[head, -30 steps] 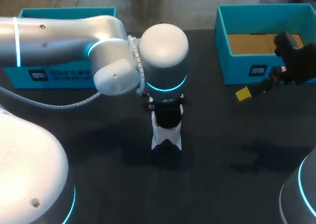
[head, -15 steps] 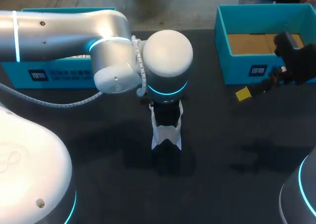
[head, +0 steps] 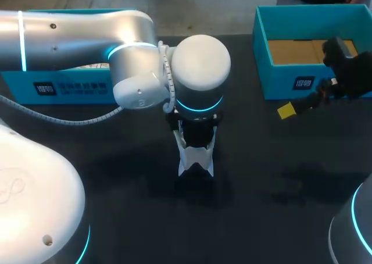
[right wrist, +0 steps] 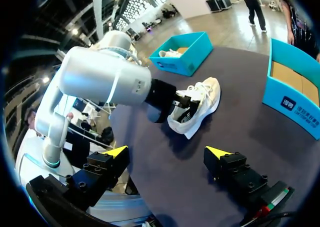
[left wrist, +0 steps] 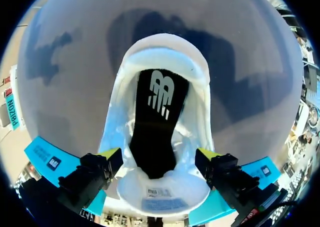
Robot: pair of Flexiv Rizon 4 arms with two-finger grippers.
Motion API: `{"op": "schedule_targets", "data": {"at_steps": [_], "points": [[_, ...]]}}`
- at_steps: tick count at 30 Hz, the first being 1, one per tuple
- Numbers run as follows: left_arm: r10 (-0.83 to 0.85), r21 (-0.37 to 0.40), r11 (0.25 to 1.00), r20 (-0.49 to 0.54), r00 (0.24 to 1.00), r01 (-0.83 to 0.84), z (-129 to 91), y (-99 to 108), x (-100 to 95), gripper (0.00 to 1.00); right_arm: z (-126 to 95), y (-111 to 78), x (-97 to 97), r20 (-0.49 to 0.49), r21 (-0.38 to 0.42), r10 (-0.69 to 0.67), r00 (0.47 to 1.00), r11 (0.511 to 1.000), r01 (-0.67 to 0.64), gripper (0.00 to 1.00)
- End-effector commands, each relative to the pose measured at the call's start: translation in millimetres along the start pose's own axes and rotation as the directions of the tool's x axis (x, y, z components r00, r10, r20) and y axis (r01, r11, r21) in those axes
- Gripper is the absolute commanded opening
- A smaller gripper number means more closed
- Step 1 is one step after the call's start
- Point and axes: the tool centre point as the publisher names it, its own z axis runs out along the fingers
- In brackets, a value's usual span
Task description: Take the shoe out of the shoebox, open the shoe tongue, remove and reinsert the insole, then place the shoe into the shoebox
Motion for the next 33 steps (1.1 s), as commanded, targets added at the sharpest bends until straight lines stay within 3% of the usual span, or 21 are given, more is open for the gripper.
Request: {"op": "schedule_targets", "data": {"at_steps": [1, 14, 33], "points": [[0.001, -0.008, 1.0, 0.002, 1.0, -0.001, -7.4, 2.1, 3.4, 1.0, 0.8, 0.4, 0.0, 0.002, 0.002, 0.002, 1.0, 1.0, -0.002, 1.0], [0.017, -0.03, 0.999, 0.012, 1.0, -0.017, -24.7, 15.9, 3.8, 1.0, 0.8, 0.4, 0.0, 0.002, 0.002, 0.002, 1.0, 1.0, -0.002, 1.0], [0.01, -0.092, 0.996, 0.021, 1.0, -0.008, -39.3, 64.6, 7.7, 1.0, 0.8, 0.4, 0.0, 0.002, 0.002, 0.002, 1.0, 1.0, -0.002, 1.0]]}}
